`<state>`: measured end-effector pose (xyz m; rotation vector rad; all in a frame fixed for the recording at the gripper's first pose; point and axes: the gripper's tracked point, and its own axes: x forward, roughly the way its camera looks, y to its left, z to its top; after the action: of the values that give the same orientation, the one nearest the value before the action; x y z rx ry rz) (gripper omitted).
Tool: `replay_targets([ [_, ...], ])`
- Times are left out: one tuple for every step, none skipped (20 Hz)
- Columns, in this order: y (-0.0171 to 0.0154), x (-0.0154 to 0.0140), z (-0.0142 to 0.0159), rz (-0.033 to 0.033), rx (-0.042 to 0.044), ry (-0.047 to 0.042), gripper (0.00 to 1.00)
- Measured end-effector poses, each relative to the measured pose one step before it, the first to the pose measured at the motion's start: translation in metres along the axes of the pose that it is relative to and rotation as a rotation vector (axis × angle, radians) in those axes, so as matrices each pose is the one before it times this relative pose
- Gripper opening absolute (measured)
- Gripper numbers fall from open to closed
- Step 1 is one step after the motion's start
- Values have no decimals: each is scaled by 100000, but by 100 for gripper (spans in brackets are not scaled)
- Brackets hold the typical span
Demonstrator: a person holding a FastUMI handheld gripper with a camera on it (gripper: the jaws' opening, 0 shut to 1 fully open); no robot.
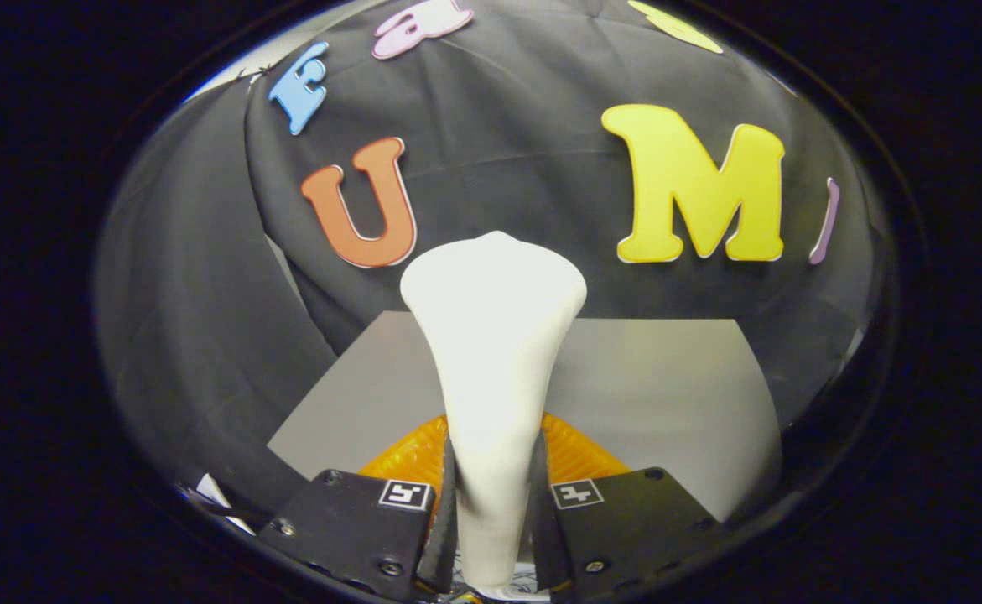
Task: Iron the clothes twice with a garment steamer, once on the left side and once on the right side.
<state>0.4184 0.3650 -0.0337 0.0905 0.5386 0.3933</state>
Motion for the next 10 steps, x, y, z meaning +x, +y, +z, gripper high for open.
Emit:
replay_targets([
  [168, -1387, -190, 1356, 998, -2696, 39],
  [380, -1715, -23, 1214, 524, -3104, 39],
  [120, -1742, 122, 863, -17, -3207, 39],
  [262, -1920, 243, 723, -248, -3407, 39],
  [165, -1968, 366, 586, -21, -3685, 39],
  [137, -2063, 412, 616, -599, -3725, 39],
  [113, -2123, 529, 383, -424, -3423, 39],
  [48, -2059, 506, 384, -616, -2946, 39],
  [58, -2140, 475, 807, 154, -2637, 39],
  [-40, -2046, 501, -223, -57, -2570, 39],
])
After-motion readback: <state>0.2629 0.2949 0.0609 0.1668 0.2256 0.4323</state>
